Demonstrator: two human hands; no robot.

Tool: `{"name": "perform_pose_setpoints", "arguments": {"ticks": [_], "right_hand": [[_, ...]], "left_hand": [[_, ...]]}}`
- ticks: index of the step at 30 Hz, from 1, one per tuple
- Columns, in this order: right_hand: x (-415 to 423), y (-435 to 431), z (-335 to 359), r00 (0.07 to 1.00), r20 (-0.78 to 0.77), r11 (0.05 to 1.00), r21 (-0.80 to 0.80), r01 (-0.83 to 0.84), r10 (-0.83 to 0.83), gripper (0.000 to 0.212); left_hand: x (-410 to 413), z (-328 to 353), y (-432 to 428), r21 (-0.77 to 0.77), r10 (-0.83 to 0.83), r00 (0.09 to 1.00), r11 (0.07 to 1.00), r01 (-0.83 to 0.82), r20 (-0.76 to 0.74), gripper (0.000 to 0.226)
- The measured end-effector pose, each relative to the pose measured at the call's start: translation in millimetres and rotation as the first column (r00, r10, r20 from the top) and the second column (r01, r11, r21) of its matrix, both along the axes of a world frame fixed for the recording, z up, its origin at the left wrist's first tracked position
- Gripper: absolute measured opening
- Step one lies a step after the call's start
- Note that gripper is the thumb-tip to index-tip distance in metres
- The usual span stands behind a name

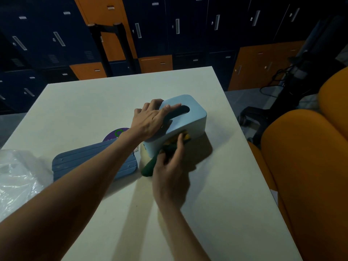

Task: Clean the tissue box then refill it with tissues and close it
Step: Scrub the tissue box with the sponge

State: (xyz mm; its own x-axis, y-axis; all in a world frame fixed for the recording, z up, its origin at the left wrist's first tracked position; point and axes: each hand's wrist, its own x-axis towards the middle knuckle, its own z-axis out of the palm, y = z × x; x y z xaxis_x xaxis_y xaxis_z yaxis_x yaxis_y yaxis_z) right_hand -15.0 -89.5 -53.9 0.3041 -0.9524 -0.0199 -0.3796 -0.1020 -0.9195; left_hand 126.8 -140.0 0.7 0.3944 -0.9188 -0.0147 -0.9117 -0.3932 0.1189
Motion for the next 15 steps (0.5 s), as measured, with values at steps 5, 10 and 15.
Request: {"name": "perform_pose_setpoints", "arguments": {"ticks": [5, 10, 15], "right_hand": [[3.2, -45.6, 3.4, 0.935, 0.315, 0.984, 0.120, 0.129, -0.161, 0.057], [-9.3, -116.9, 18.6, 0.870, 0.475, 0.977, -0.086, 0.196, -0.133, 0.051], [-0.7, -122.3, 18.1, 0.987, -0.022, 0.843, -0.516, -0.150, 0.162, 0.047]], "left_hand": [[-1.7, 3.0, 2.3, -0.015, 0.006, 0.999, 1.000, -0.007, -0.053, 0.065], [1.4, -1.3, -0.5, -0.039, 0.042, 0.995, 0.998, -0.045, -0.087, 0.066], [2.2, -3.4, -1.9, -0.085, 0.064, 0.987, 0.993, -0.077, -0.144, 0.074]]}}
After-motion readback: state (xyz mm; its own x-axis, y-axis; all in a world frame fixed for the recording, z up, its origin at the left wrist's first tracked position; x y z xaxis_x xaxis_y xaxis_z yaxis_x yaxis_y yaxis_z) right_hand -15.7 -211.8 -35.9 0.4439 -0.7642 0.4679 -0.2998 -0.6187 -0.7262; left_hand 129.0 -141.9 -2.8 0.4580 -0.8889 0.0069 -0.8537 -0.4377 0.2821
